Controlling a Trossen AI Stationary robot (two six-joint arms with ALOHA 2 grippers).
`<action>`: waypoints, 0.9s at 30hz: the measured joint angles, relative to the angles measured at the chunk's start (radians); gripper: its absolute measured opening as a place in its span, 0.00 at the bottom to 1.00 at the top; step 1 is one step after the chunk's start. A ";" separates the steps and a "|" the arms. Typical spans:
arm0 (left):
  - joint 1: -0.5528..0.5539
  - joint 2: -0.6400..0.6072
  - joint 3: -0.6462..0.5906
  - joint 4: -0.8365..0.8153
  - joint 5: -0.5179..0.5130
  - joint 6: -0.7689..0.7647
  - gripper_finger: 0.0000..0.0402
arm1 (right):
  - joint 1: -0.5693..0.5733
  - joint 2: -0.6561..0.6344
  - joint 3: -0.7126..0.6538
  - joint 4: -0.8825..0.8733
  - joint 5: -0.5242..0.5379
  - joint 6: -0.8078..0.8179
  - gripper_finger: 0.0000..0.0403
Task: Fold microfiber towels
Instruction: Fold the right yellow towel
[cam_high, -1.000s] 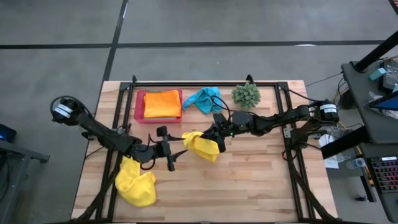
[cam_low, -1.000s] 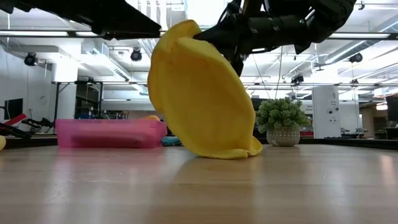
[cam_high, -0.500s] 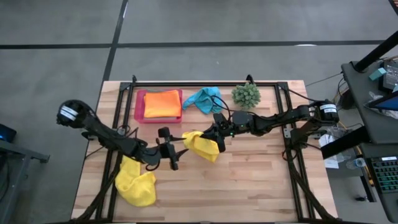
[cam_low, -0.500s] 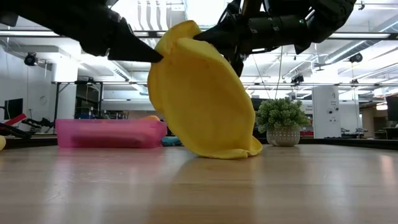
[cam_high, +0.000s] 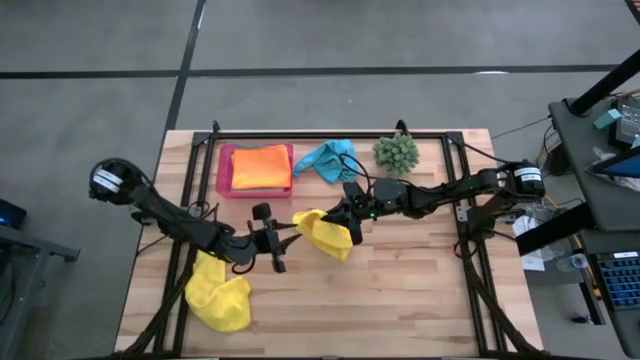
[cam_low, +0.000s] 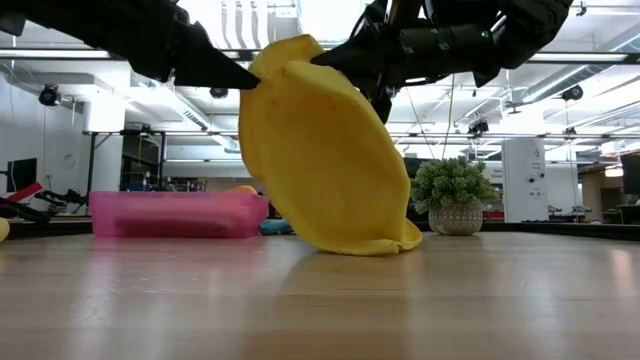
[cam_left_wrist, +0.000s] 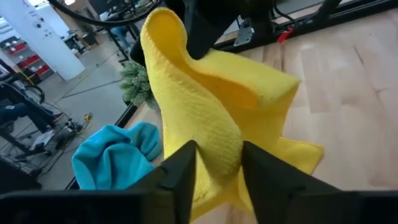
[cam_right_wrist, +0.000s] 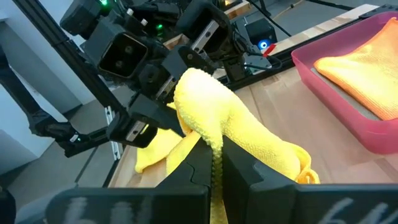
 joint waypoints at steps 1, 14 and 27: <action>0.000 -0.004 0.000 0.001 0.000 0.002 0.22 | 0.000 0.000 0.000 0.000 0.000 0.000 0.02; -0.001 -0.055 -0.002 0.021 0.004 0.002 0.00 | 0.000 0.000 0.000 -0.033 0.000 -0.036 0.02; -0.011 -0.055 0.009 0.316 -0.038 0.119 0.00 | 0.000 -0.040 0.013 -0.079 -0.046 -0.073 0.38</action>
